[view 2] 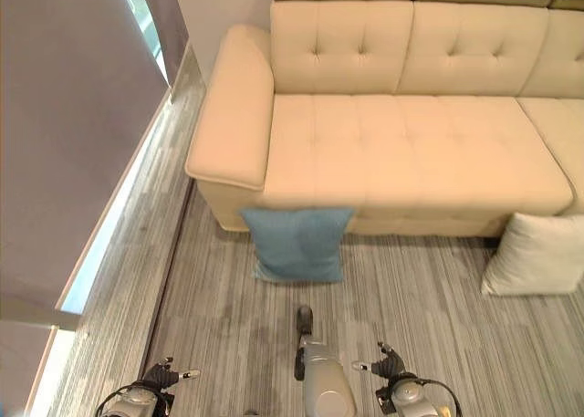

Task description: Pick up all the scattered cushions and arrange them neatly on the sofa.

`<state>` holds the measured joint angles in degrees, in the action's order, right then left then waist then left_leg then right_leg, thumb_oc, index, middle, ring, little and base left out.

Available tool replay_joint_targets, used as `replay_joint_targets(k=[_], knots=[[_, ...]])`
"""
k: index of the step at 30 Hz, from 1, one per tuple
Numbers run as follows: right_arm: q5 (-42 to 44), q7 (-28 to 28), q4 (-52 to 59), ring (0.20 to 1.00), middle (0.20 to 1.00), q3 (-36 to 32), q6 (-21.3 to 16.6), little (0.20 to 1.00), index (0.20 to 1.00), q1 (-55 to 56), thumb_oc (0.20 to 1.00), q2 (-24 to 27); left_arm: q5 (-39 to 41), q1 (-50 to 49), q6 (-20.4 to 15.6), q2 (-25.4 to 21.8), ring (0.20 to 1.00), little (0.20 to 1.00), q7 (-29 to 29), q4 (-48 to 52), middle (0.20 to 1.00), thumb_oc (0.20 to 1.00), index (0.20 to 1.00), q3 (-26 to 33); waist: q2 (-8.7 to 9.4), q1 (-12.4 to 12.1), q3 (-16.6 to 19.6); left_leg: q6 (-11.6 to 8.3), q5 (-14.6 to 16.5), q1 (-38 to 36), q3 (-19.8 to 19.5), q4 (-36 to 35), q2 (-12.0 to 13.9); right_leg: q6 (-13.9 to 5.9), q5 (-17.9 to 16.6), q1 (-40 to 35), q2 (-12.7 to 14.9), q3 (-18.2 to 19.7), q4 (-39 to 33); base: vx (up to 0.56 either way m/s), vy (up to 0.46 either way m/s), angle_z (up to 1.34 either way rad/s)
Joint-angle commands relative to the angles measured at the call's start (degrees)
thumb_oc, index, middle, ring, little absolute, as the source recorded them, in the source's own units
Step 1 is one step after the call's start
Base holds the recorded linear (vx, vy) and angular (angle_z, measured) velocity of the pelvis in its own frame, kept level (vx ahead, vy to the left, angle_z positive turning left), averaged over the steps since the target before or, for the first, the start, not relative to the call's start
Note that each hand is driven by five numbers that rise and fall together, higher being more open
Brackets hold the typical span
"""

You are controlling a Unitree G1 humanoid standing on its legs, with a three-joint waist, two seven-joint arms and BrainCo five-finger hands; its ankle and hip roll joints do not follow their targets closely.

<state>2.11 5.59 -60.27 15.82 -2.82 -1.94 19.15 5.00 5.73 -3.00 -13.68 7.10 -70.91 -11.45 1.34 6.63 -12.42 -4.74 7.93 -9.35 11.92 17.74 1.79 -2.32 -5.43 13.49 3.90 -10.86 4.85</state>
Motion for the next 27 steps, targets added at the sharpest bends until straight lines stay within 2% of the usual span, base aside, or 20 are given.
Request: replay_joint_targets(k=[1,2,3,5,6,7,9,11,13,18,20,24,27], knots=[[1.4,0.4,-0.1,1.0,1.0,0.5,-1.3,1.0,1.0,-2.0,1.0,3.3,-0.1,1.2,-0.6,-1.5,1.0,1.0,-1.1,2.3,1.0,1.0,1.0,-0.3,2.17,-0.3,-1.7,-1.88,-10.8,12.0,3.5,15.6,3.7,0.15,3.5,-8.1,0.4,0.6,-2.7,0.22,-0.221,0.24],[1.8,0.2,-1.2,1.0,1.0,1.0,-1.1,1.0,1.0,-2.0,1.0,3.3,0.9,1.7,-0.6,-1.5,1.0,1.0,-0.9,2.5,1.0,1.0,1.0,-0.6,2.56,-1.4,-2.0,-1.24,-10.0,15.4,3.9,17.3,4.7,0.95,4.8,-10.6,-0.2,0.6,-3.3,0.17,-0.139,-0.16],[1.8,0.2,-1.2,1.0,1.0,1.0,-1.1,1.0,1.0,-2.0,1.0,3.3,0.9,1.7,-0.6,-1.5,1.0,1.0,-0.9,2.5,1.0,1.0,1.0,-0.6,2.52,-1.4,-2.0,-1.24,-9.9,15.4,3.8,17.4,4.7,0.95,4.8,-10.6,-0.3,0.6,-3.3,0.22,-0.095,-0.41],[1.7,0.3,-1.9,1.0,1.0,1.2,-1.0,1.0,1.0,-1.8,1.0,3.0,1.5,1.5,-0.6,-1.1,1.0,1.0,-1.1,2.7,1.0,1.0,1.0,-0.5,2.71,-2.3,-1.6,0.13,-7.9,16.5,3.7,11.8,3.9,0.61,5.9,-12.7,-0.4,1.0,-4.0,0.27,-0.004,-0.41],[1.6,0.5,-2.2,1.0,1.0,1.3,-1.2,1.0,1.0,-1.6,1.0,3.0,1.6,1.2,-0.6,-0.9,1.0,1.0,-1.0,2.9,1.0,1.0,1.0,-0.5,2.61,-2.9,-1.3,0.95,-6.6,17.0,3.4,5.5,3.0,-0.09,6.8,-13.9,-0.5,1.0,-4.5,0.26,0.019,-0.19],[1.6,0.5,-2.2,1.0,1.0,1.3,-1.2,1.0,1.0,-1.6,1.0,3.0,1.6,1.1,-0.6,-0.9,1.0,1.0,-1.0,2.9,1.0,1.0,1.0,-0.5,2.63,-2.9,-1.3,0.97,-6.6,16.9,3.4,5.4,3.0,-0.1,6.8,-14.0,-0.5,1.0,-4.5,0.25,0.047,-0.06],[1.5,0.7,-2.3,1.0,1.0,1.5,-1.3,1.0,1.0,-1.6,1.0,3.1,2.0,0.6,-0.6,-0.6,1.0,1.0,-0.9,3.0,1.0,1.0,1.0,-0.3,2.31,-3.9,-1.0,1.24,-7.5,18.4,1.4,-2.6,1.9,-0.58,7.9,-15.4,-1.0,2.0,-4.9,0.2,0.068,-0.07],[1.3,1.1,-2.3,1.0,1.0,1.5,-1.4,1.0,1.0,-1.7,1.0,3.2,2.1,0.3,-0.5,-0.3,1.0,1.0,-0.8,2.7,1.0,1.0,1.0,-0.3,1.76,-4.5,-1.1,0.68,-9.8,19.2,-0.1,-6.5,1.7,-0.76,9.0,-16.7,-1.7,2.4,-4.9,0.21,0.083,-0.33],[1.0,1.0,-2.2,1.0,1.0,1.2,-1.6,1.0,1.0,-1.4,1.0,2.9,2.0,-0.2,-0.2,-0.1,1.0,1.0,-1.0,1.8,1.0,1.0,1.0,0.3,1.09,-4.8,-0.3,0.9,-10.0,16.9,-0.7,-11.1,1.0,-1.05,10.0,-17.6,-2.3,2.8,-4.4,0.24,0.106,-0.38],[0.0,1.0,-0.6,1.0,1.0,1.2,-1.5,1.0,1.0,-1.3,1.0,2.4,1.1,-1.1,0.1,-0.6,1.0,1.0,-0.8,1.3,1.0,1.0,1.0,0.8,1.1,-5.2,0.7,2.46,-9.2,13.3,-0.1,-14.3,-0.6,-2.22,11.0,-16.7,-1.1,3.3,0.1,0.13,0.13,-0.34],[-0.3,1.2,0.4,1.0,1.0,1.4,-1.3,1.0,1.0,-1.9,1.0,2.2,1.5,-0.9,0.1,-1.4,1.0,1.0,-0.5,1.6,1.0,1.0,1.0,1.4,1.22,-5.4,0.7,3.43,-8.5,11.8,0.9,-15.5,-1.1,-3.5,10.3,-14.2,-0.1,3.3,3.9,0.07,0.125,-0.25],[0.0,1.1,1.3,1.0,1.0,1.6,-1.4,1.0,1.0,-2.7,1.0,1.8,1.8,0.1,-0.2,-2.3,1.0,1.0,-0.2,2.1,1.0,1.0,1.0,1.5,1.05,-5.1,0.2,4.07,-8.1,11.2,1.1,-16.2,-1.0,-4.78,9.4,-10.1,0.4,4.3,8.3,0.01,0.053,-0.12],[-0.1,1.2,1.5,1.0,1.0,1.7,-1.5,1.0,1.0,-2.9,1.0,1.8,1.5,0.4,-0.3,-2.8,1.0,1.0,-0.1,2.5,1.0,1.0,1.0,1.5,1.1,-5.4,0.8,4.22,-7.6,10.6,1.7,-16.8,-1.3,-5.05,8.8,-11.8,1.7,3.2,4.7,0.04,-0.011,-0.07]])
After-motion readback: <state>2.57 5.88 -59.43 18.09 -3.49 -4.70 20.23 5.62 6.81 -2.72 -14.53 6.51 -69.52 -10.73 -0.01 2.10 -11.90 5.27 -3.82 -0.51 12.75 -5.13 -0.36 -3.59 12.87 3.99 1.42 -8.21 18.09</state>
